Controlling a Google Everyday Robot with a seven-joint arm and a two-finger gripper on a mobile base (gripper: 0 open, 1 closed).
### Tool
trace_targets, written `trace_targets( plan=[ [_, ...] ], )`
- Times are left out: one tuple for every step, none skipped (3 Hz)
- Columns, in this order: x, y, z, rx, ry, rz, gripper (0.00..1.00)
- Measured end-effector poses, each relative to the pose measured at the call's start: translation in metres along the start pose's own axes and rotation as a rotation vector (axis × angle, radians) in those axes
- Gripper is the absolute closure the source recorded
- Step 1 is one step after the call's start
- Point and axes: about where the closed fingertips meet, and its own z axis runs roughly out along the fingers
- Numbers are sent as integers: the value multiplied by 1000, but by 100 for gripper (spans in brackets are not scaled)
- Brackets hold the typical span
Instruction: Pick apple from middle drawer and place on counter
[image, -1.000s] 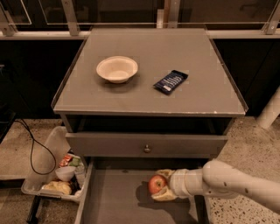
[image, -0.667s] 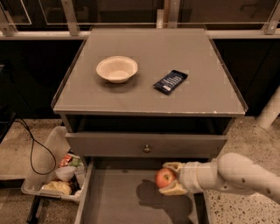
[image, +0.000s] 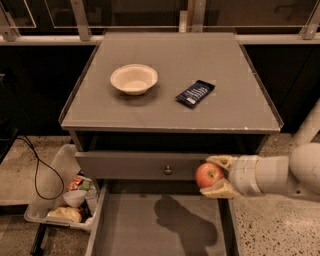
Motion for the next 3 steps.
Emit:
trace_targets(
  plan=[
    [-33, -29, -42, 40, 25, -15, 100],
    [-39, -33, -48, 46, 27, -18, 100],
    [-45, -35, -58, 67, 47, -44, 100]
  ],
)
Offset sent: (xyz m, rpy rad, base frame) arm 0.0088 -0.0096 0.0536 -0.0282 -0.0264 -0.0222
